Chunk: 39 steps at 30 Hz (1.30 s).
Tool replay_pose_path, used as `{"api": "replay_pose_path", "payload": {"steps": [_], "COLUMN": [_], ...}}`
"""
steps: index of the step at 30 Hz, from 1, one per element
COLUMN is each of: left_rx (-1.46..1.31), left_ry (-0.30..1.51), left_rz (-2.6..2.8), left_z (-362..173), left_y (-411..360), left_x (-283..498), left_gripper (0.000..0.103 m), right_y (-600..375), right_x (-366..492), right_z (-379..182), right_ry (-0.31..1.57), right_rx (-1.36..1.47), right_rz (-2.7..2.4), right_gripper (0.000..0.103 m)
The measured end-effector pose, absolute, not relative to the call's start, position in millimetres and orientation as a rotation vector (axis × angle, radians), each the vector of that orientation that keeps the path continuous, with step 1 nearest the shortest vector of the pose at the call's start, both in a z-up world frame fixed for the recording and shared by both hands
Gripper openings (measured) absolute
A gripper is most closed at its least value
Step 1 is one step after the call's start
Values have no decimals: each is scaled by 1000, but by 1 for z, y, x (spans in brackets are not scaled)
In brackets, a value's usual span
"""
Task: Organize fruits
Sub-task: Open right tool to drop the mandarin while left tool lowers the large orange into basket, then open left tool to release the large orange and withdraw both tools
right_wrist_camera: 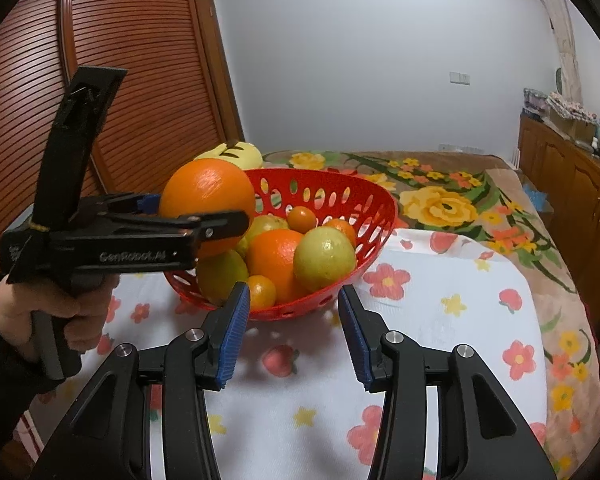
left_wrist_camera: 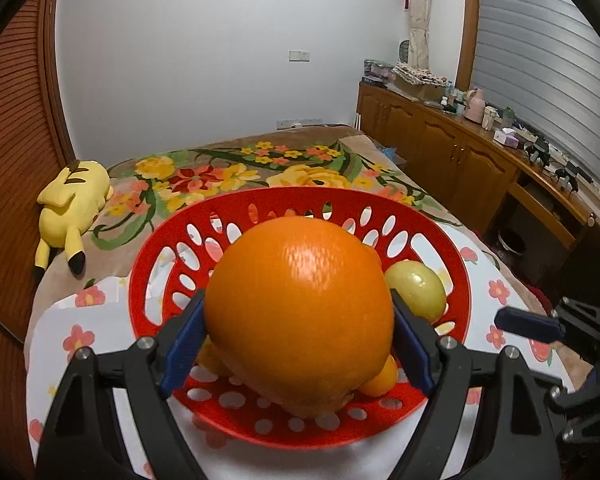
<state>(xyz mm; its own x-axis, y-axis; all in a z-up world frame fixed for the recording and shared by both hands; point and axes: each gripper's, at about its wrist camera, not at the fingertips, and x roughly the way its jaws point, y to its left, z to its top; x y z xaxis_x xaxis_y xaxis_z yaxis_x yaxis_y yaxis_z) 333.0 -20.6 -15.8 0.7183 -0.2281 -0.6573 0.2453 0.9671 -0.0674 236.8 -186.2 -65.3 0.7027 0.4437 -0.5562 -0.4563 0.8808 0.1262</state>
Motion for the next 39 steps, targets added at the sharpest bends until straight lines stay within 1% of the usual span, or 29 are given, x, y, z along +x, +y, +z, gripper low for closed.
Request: {"api": "replay_pose_path", "payload": {"steps": [24, 30, 39], "left_rx": [29, 15, 17], "left_ry": [729, 690, 619], "left_rz": [-246, -244, -267], "left_z": [-25, -20, -8], "left_y": [-18, -11, 2], "left_x": [351, 333, 281], "left_gripper": [85, 85, 85], "right_y": [-181, -183, -185], "right_x": [228, 227, 222], "right_z": [-79, -80, -81], "right_ry": [642, 642, 632], "right_rx": [-24, -16, -3], "right_rz": [530, 524, 508], "right_gripper": [47, 47, 47]}}
